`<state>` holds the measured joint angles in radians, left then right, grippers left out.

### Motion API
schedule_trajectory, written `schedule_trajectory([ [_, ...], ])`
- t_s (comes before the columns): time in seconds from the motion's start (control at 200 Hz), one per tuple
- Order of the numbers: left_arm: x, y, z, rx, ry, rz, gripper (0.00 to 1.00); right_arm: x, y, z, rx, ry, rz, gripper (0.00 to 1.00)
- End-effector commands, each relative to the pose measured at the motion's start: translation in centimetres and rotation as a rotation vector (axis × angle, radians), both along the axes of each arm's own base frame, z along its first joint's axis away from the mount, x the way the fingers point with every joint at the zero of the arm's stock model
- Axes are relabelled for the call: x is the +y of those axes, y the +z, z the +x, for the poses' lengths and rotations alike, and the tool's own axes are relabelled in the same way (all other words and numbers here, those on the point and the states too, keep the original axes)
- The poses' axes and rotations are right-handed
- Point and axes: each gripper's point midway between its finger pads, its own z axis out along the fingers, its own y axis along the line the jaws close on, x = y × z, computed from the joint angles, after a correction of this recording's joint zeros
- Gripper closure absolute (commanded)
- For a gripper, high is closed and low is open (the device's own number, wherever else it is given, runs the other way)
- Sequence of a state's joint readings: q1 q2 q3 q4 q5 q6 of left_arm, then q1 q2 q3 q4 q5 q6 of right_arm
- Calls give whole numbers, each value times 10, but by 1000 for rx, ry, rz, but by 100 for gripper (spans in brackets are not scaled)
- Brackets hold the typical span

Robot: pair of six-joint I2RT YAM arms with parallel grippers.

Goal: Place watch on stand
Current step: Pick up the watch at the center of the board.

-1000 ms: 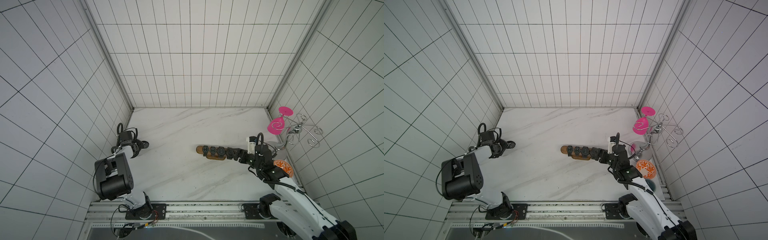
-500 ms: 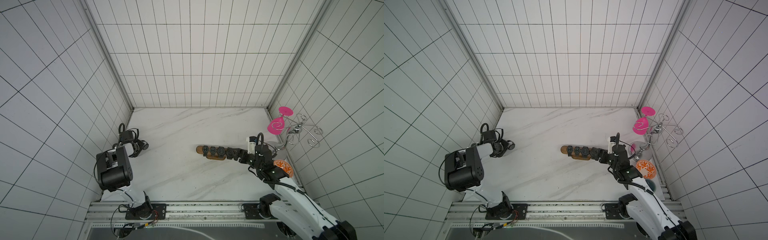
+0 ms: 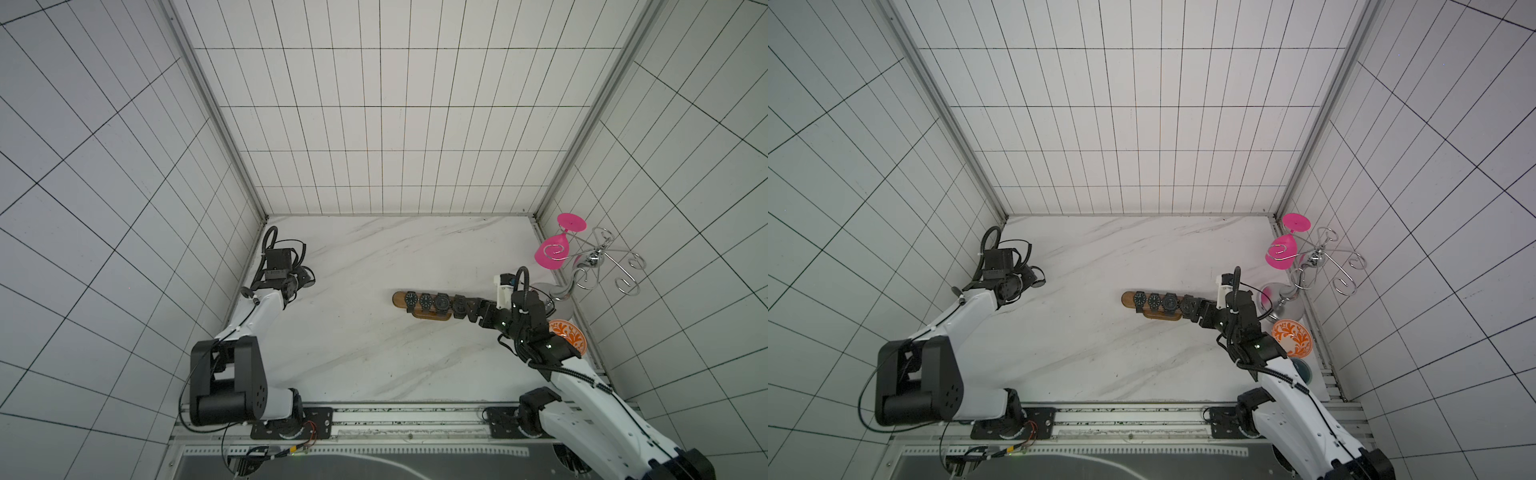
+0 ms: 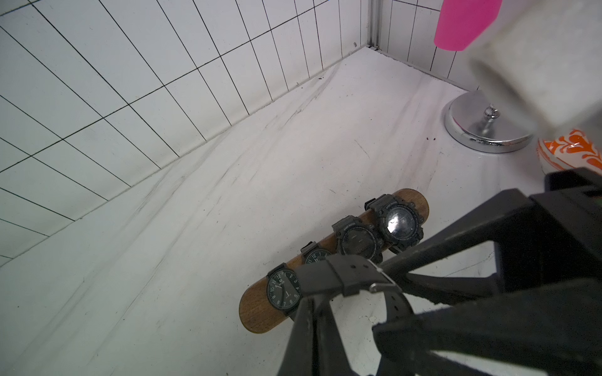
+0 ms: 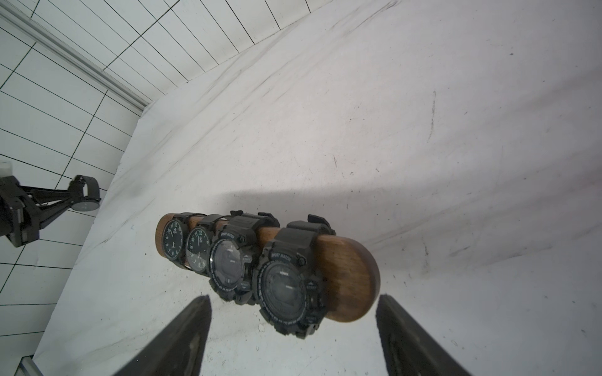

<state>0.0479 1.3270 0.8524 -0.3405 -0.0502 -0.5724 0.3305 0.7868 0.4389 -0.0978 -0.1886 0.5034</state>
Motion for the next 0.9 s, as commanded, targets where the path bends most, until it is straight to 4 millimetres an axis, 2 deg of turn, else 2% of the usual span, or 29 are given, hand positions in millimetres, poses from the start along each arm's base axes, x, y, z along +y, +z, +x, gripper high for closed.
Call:
schedule_trajectory([
  [0.0, -17, 31, -13, -60, -70, 126, 100, 6, 44, 8, -88, 10, 13, 20],
  [0.16, -71, 77, -26, -162, -236, 247, 100, 13, 55, 5, -107, 40, 11, 20],
  [0.39, -143, 111, -45, -249, -440, 329, 100, 27, 71, -3, -156, 93, 32, 21],
  [0.49, -175, 117, -53, -275, -525, 371, 100, 33, 79, -7, -183, 112, 41, 22],
  [0.655, -224, 118, -69, -296, -663, 449, 100, 43, 97, -15, -241, 146, 78, 23],
  [0.894, -278, 113, -91, -341, -816, 527, 100, 58, 126, -28, -341, 225, 138, 28],
])
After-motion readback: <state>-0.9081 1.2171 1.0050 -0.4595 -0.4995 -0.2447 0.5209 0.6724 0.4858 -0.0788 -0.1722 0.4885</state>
